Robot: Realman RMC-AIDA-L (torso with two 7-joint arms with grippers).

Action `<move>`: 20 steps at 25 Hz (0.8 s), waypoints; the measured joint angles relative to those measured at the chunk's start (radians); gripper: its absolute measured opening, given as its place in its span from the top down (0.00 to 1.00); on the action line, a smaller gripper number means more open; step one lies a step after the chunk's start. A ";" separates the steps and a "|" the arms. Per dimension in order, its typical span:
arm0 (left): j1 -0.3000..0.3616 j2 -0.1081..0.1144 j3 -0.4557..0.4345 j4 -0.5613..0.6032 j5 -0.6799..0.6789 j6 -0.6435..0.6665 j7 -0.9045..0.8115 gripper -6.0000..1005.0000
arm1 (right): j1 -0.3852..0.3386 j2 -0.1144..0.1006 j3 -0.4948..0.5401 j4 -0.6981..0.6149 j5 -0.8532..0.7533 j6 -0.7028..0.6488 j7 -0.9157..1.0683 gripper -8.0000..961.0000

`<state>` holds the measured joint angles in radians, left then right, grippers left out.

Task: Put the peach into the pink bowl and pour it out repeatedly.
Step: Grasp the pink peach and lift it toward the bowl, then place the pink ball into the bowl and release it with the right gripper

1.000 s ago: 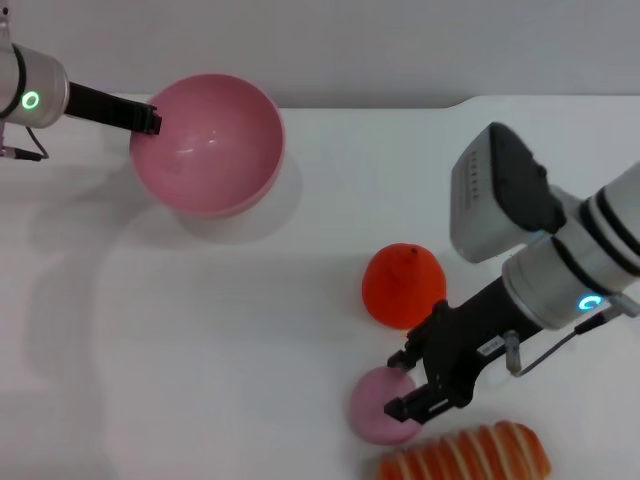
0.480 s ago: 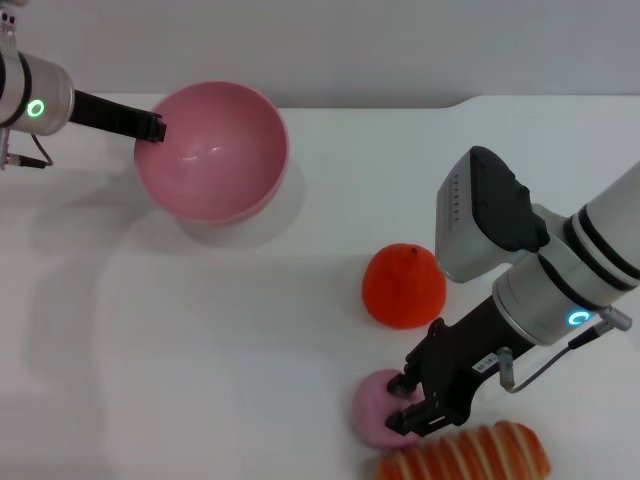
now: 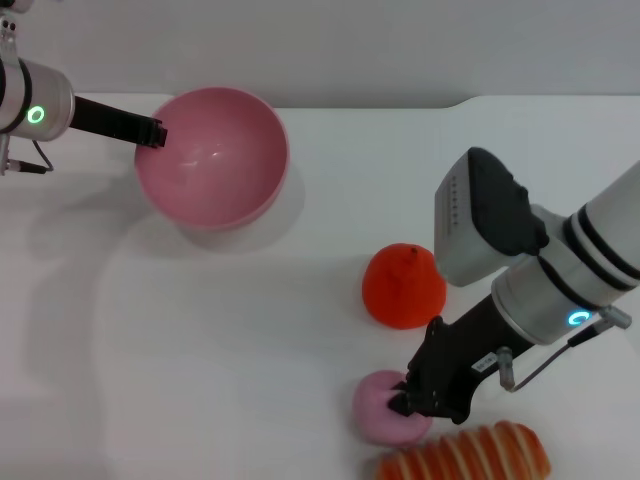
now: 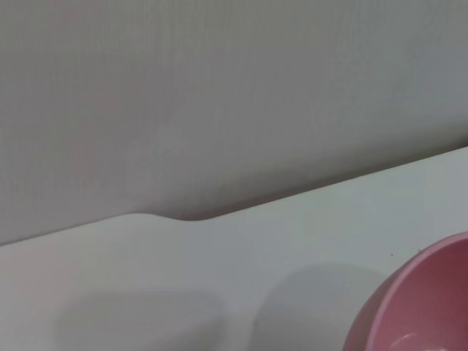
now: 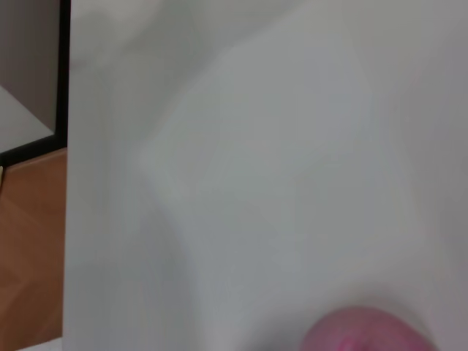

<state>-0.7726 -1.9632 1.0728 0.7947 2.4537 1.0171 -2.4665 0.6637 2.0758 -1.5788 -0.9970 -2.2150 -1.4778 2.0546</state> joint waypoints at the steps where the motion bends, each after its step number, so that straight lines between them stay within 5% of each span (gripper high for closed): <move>1: 0.001 0.000 0.001 0.000 0.000 0.000 0.000 0.87 | -0.006 -0.001 0.003 -0.016 0.000 -0.004 0.003 0.82; 5: 0.003 -0.002 0.006 0.000 0.001 -0.001 0.000 0.87 | -0.061 -0.003 0.029 -0.173 0.001 -0.046 0.018 0.96; 14: 0.008 -0.021 0.013 0.022 0.002 0.030 0.003 0.87 | -0.109 0.001 0.195 -0.498 0.059 -0.083 0.022 0.95; 20: 0.007 -0.032 0.014 0.027 -0.001 0.045 0.015 0.87 | -0.114 0.001 0.240 -0.554 0.180 0.074 0.003 0.94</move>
<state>-0.7658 -1.9953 1.0866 0.8219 2.4532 1.0624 -2.4518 0.5496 2.0772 -1.3385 -1.5509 -2.0349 -1.4039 2.0578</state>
